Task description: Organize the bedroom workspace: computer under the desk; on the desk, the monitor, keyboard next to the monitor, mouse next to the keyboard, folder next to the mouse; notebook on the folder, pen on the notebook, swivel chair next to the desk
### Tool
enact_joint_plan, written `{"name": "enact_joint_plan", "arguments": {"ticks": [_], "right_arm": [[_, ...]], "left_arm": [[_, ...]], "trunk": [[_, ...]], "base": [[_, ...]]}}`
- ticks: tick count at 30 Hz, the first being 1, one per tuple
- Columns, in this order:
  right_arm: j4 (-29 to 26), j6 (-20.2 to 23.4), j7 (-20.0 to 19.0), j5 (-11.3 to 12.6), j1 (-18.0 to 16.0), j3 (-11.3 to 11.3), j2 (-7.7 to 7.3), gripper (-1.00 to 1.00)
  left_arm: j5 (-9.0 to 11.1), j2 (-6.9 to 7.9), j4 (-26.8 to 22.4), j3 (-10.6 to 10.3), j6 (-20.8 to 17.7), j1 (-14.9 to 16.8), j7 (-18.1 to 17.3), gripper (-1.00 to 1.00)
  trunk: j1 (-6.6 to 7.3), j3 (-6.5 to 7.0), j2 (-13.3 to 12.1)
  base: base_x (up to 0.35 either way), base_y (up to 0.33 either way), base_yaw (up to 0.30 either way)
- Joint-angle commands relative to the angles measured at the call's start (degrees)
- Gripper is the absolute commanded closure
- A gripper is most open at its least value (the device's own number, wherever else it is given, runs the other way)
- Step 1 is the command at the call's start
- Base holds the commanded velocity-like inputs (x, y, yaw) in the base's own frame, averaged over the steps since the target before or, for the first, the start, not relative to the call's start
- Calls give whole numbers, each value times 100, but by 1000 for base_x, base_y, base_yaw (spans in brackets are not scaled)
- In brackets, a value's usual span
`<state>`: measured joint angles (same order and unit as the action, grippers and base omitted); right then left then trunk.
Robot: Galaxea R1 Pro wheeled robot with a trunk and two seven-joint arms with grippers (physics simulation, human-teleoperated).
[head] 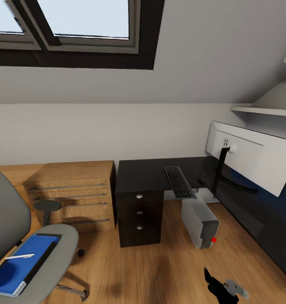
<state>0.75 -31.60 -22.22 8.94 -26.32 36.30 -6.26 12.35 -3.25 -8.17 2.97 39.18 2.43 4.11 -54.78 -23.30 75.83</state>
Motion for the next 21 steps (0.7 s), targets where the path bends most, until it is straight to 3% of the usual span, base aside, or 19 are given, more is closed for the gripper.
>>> {"name": "enact_joint_plan", "arguments": {"ticks": [1, 6, 9, 14, 21], "right_arm": [[12, -40, 4, 32, 26, -9, -2, -100], [19, -126, 292, -140, 126, -9, 58, -100], [20, -144, 356, -274, 146, -9, 154, -100], [21, -157, 410, -495, 160, -9, 270, -100], [21, -152, 440, -613, 173, -9, 344, -100]], "left_arm": [[-21, -2, -47, 28, -123, 3, 10, -100], [15, 2, -304, 28, -807, 3, 4, -100], [78, 2, -362, 28, -974, 3, -1, -100], [189, 1, -402, 28, -1092, 3, -5, -100], [248, 13, -419, 28, -1140, 3, -13, -100]], "trunk": [[23, 12, -38], [133, 102, -239], [199, 156, -359], [308, 246, -559], [462, 371, -840]], "base": [[0, 0, 0], [0, 0, 0], [0, 0, 0], [0, 0, 0], [0, 0, 0]]}}
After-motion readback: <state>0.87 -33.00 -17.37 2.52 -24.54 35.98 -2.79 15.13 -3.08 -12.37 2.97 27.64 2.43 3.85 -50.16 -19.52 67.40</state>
